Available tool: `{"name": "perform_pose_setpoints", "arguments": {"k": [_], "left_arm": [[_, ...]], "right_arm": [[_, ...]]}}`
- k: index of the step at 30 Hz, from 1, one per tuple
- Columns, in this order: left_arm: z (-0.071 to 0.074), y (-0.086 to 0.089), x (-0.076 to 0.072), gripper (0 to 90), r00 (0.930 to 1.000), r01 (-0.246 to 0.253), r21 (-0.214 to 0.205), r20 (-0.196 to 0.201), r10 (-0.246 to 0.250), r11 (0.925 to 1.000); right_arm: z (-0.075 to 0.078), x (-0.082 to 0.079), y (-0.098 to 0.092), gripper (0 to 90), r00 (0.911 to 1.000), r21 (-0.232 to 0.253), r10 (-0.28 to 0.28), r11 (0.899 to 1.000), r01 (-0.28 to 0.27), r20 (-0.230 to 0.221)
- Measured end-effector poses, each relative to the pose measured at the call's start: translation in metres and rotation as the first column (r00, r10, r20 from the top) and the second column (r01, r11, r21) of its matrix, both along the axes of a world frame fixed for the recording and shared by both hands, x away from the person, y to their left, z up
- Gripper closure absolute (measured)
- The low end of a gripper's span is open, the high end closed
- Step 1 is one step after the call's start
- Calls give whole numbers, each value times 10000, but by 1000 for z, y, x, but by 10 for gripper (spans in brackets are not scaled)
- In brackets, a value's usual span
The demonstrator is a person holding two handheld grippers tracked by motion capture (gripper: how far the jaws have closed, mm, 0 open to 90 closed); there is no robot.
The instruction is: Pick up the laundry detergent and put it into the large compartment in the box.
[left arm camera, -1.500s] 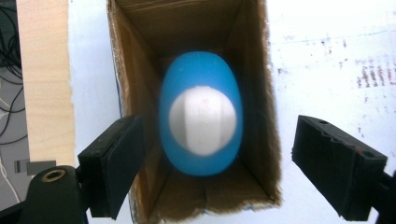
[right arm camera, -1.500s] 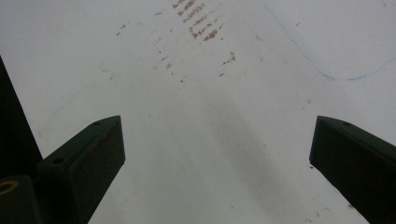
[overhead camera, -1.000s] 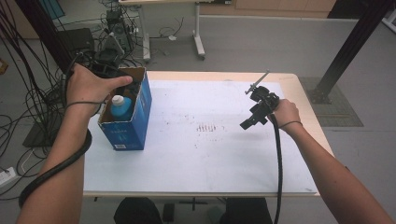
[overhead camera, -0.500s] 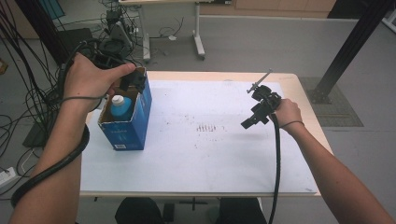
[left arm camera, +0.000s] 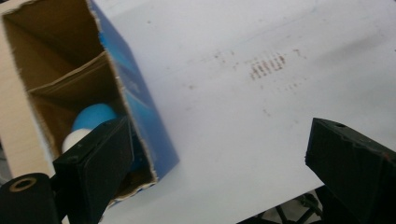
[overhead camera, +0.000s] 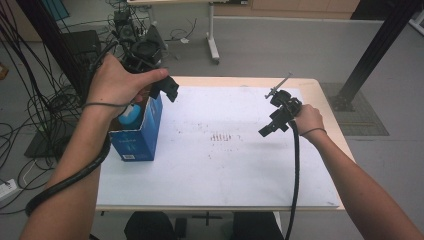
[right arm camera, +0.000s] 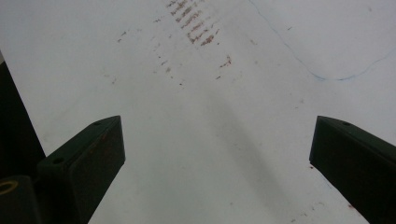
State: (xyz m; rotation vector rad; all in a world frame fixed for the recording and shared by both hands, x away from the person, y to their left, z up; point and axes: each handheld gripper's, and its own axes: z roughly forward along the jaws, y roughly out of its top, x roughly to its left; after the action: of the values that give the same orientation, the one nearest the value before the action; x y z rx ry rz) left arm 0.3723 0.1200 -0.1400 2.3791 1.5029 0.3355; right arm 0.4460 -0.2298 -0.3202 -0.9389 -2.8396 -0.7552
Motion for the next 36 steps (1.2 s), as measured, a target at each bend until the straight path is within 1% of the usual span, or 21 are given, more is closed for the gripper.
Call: {"name": "perform_pose_setpoints", "arguments": {"k": [3, 5, 8, 11, 14, 15, 16, 19, 22, 28, 30, 32, 35, 36], "left_arm": [[-3, -11, -2, 80, 9997, 255, 10, -17, -255, 9997], [-6, -18, -4, 80, 9989, 463, 0, -102, -463, 9989], [-12, -27, -5, 80, 9977, 646, -36, -178, -647, 9979], [-19, -36, -5, 80, 9952, 899, -123, -374, -903, 9959], [-28, -42, -5, 80, 9935, 1026, -227, -471, -1036, 9945], [-32, -46, -5, 80, 9923, 1092, -219, -564, -1103, 9938], [-34, -47, -4, 81, 9915, 1138, -234, -613, -1151, 9932], [-46, -55, -4, 81, 9878, 1308, -374, -799, -1334, 9907], [-56, -60, -3, 81, 9845, 1442, -370, -959, -1472, 9889], [-71, -65, -1, 81, 9815, 1499, -389, -1144, -1534, 9879], [-77, -66, -1, 81, 9796, 1557, -320, -1239, -1585, 9873], [-84, -68, 0, 81, 9762, 1622, -334, -1405, -1653, 9862], [-93, -70, 0, 82, 9733, 1679, -394, -1523, -1720, 9850], [-98, -71, 0, 81, 9712, 1712, -402, -1612, -1755, 9844]], "right_arm": [[-1, 0, 1, 31, 10000, 20, 26, 10000, -26, 2], [-1, 0, 2, 31, 10000, 19, 44, 10000, -44, -23], [-1, 0, 3, 31, 10000, 64, 66, 10000, -66, -24], [-1, 0, 3, 31, 10000, 61, 65, 10000, -65, -21], [-2, 1, 2, 31, 10000, 12, 73, 10000, -73, -51], [-2, 1, 2, 31, 10000, 4, 93, 10000, -93, -12], [-2, 1, 3, 31, 10000, 30, 56, 10000, -56, -71], [-3, 1, 4, 31, 9999, 14, 98, 10000, -98, -66], [-3, 1, 4, 31, 9999, 17, 103, 9999, -103, -60], [-4, 1, 1, 31, 9999, 1, 78, 10000, -78, -64], [-4, 2, 0, 31, 10000, 23, 58, 10000, -58, -76], [-4, 2, 0, 31, 9999, -11, 76, 10000, -76, -83], [-5, 2, -1, 31, 9999, 13, 65, 10000, -65, -95], [-5, 2, -1, 31, 9999, 12, 70, 10000, -70, -96]]}}
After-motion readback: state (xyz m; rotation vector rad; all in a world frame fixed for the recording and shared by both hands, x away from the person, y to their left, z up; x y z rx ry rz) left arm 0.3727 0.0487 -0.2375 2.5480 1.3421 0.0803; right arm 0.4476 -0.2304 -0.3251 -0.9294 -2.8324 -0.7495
